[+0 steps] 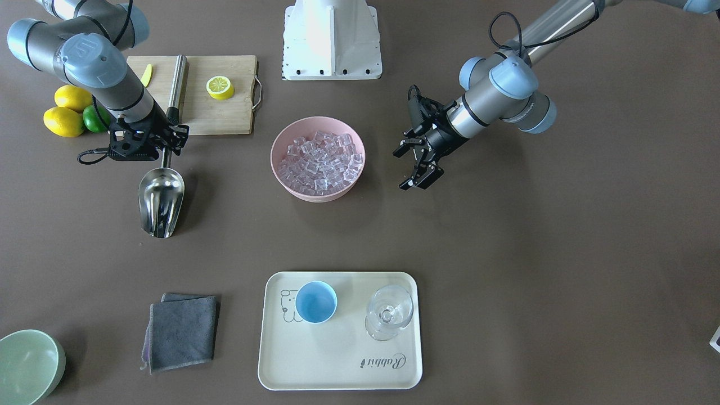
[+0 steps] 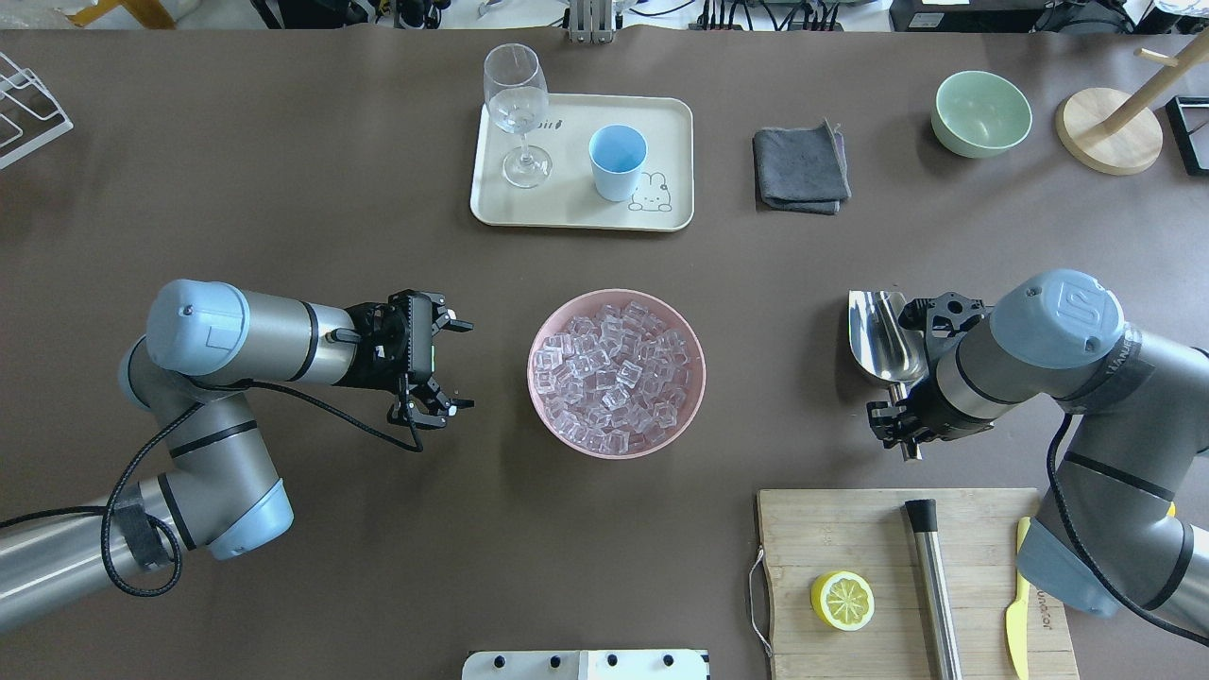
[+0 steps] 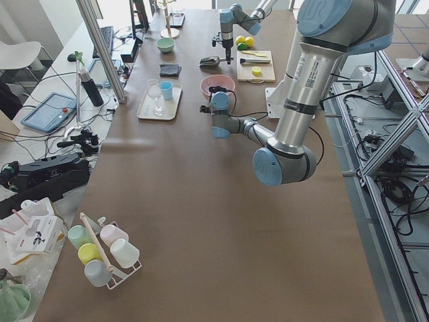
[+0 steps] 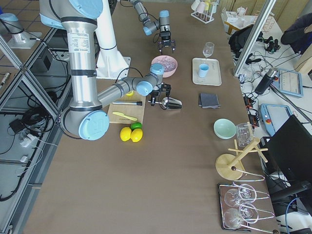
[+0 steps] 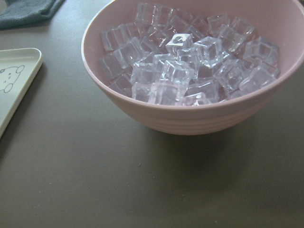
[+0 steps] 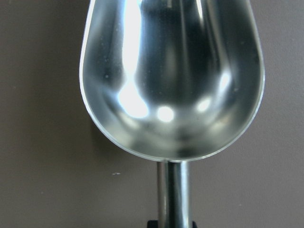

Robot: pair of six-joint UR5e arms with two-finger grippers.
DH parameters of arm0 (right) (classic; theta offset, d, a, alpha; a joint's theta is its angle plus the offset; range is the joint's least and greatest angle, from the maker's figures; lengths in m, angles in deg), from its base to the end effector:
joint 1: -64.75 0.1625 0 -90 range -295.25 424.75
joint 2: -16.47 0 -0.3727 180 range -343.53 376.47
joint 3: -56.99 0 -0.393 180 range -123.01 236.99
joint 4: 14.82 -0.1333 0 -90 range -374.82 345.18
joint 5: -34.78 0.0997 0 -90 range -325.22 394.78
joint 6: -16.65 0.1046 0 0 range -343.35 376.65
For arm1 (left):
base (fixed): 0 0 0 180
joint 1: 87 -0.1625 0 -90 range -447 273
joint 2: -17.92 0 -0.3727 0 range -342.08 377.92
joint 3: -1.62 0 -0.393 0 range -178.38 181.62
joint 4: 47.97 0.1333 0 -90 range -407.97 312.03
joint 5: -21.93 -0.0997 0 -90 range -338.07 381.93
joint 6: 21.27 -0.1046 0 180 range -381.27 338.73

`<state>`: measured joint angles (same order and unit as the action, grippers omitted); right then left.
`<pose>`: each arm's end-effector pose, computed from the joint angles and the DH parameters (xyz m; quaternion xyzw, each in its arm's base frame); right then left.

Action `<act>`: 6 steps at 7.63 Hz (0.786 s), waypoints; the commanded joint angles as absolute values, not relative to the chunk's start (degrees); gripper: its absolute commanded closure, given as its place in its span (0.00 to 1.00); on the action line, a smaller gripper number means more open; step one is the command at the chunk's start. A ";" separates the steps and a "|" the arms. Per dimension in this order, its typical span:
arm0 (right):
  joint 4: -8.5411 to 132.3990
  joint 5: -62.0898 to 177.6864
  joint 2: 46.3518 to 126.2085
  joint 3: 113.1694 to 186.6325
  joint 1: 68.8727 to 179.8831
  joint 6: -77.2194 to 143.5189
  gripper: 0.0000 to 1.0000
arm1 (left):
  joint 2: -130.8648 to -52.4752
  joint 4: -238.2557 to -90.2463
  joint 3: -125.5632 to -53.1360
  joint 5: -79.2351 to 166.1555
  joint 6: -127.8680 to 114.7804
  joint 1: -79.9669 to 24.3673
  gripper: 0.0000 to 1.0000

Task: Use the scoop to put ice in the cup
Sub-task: 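Close the right gripper on the scoop handle while the left gripper stops, then lift the scoop with the right gripper and carry it toward the pink bowl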

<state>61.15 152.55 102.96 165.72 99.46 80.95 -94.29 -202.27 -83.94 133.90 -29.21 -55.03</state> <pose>-0.3807 -0.3666 0.4014 -0.0451 -0.3759 -0.0020 0.9256 0.4803 -0.4108 0.3022 0.5230 0.4031 0.5081 0.5530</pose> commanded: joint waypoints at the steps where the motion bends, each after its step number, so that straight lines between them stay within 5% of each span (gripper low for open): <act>1: 65.84 152.81 102.78 168.95 100.25 79.42 1.00 | -95.63 -202.92 -83.11 134.07 -29.36 -55.35 0.02; 6: 80.28 152.38 100.58 177.23 109.21 55.48 1.00 | -97.12 -202.75 -82.50 134.78 -29.27 -57.46 0.02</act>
<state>77.69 153.59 101.56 176.51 107.32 64.93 -96.59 -202.91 -82.99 134.68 -29.36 -56.54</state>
